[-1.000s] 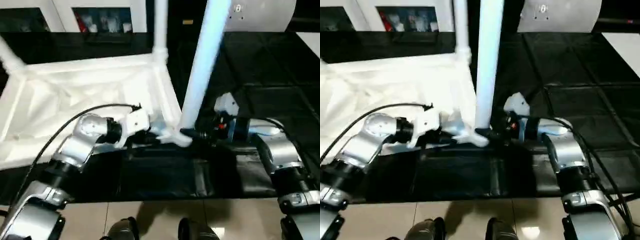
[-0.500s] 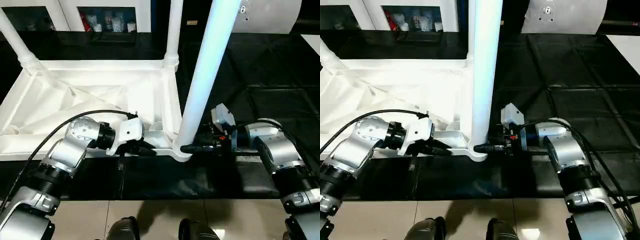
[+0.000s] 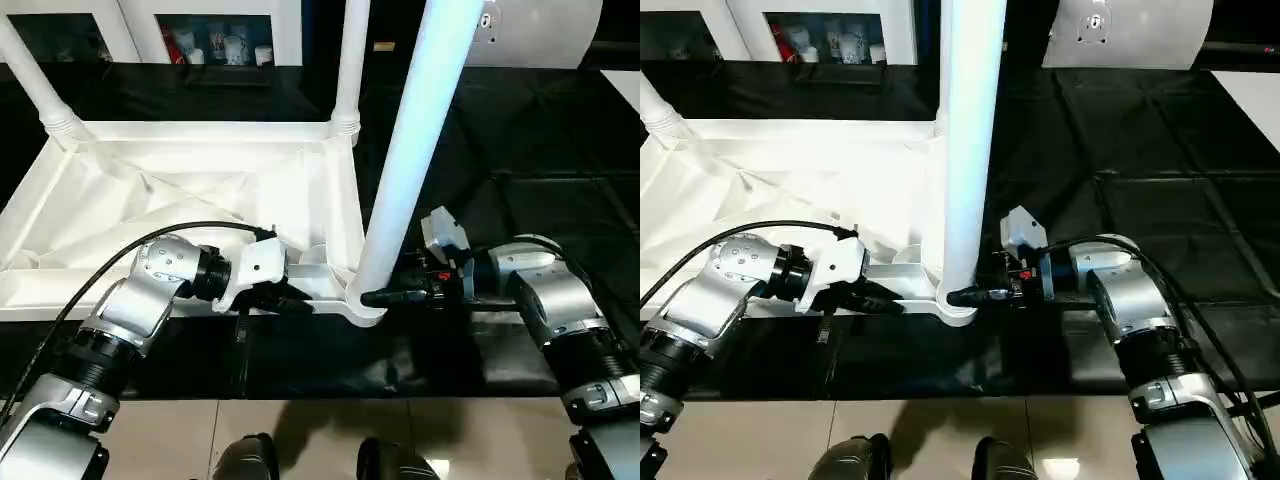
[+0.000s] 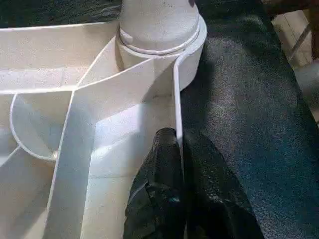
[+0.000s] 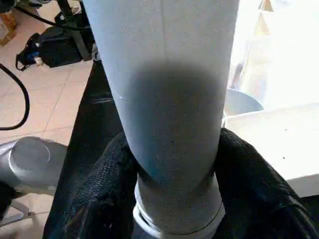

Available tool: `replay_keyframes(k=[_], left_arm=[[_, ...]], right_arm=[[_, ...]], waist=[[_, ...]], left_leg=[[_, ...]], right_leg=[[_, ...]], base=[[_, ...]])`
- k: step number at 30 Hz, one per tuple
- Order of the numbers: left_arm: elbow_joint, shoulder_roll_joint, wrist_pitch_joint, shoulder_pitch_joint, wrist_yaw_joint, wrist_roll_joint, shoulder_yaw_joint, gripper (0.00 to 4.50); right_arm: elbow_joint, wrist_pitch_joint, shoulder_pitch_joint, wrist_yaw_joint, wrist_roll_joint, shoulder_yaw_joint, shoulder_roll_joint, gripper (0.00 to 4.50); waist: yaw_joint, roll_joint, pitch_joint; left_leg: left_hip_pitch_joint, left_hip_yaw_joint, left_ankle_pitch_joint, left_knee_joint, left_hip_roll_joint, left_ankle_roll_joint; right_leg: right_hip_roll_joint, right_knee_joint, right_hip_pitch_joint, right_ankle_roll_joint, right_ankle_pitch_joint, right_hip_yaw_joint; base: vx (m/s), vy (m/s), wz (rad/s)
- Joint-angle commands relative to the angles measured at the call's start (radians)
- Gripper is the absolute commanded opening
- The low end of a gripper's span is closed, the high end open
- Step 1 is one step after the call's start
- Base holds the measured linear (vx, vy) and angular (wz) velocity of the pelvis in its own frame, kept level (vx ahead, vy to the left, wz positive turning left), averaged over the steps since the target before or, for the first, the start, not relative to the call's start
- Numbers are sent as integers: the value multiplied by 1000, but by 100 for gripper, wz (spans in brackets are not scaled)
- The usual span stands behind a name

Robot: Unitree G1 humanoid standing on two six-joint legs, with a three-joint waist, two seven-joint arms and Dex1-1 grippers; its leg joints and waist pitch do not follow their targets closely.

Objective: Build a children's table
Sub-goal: Rotate leg to tighten

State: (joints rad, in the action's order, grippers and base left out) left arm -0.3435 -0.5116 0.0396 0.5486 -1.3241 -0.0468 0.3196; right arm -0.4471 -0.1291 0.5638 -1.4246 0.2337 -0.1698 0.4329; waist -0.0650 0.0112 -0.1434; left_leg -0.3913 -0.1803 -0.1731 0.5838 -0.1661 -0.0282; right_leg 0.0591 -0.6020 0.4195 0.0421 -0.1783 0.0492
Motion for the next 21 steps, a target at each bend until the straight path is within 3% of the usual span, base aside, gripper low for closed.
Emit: replay_keyframes(k=[1, 3, 7, 11, 17, 21], left_arm=[[22, 32, 32, 23, 41, 2, 5, 0], [13, 53, 62, 34, 74, 1, -3, 0], [-47, 128, 142, 91, 197, 34, -12, 0], [-127, 218, 202, 159, 345, 59, -33, 0], [-216, 335, 282, 237, 540, 92, -64, 0], [-240, 378, 289, 252, 599, 102, -76, 0]], right_arm=[[53, -79, -27, 66, 18, -12, -32, 193], [57, -97, -27, 153, -9, -8, -58, 192], [31, -161, -7, 406, -57, 26, -166, 192], [-11, -191, 25, 628, -106, 59, -252, 192], [-58, -252, 76, 952, -158, 112, -377, 191], [-85, -246, 105, 1047, -163, 143, -434, 191]], waist=[[4, -9, 82], [9, -10, 78], [22, -10, 66], [36, -11, 70], [38, -7, 76], [35, -6, 82]], left_leg=[[22, 15, -66, -58, -69, 137], [22, 17, -97, -61, -64, 115], [25, 25, -198, -71, -59, 36], [25, 23, -178, -69, -56, 29], [27, 20, -129, -64, -52, 41], [22, 19, -80, -63, -52, 77]], right_leg=[[87, 54, -58, 264, -114, -51], [86, 60, -55, 256, -172, -49], [92, 85, -52, 183, -407, -53], [87, 80, -50, 193, -333, -55], [84, 77, -51, 213, -238, -55], [85, 65, -60, 241, -107, -54]], base=[[0, 0, 0], [0, 0, 0], [0, 0, 0], [0, 0, 0], [0, 0, 0], [0, 0, 0]])
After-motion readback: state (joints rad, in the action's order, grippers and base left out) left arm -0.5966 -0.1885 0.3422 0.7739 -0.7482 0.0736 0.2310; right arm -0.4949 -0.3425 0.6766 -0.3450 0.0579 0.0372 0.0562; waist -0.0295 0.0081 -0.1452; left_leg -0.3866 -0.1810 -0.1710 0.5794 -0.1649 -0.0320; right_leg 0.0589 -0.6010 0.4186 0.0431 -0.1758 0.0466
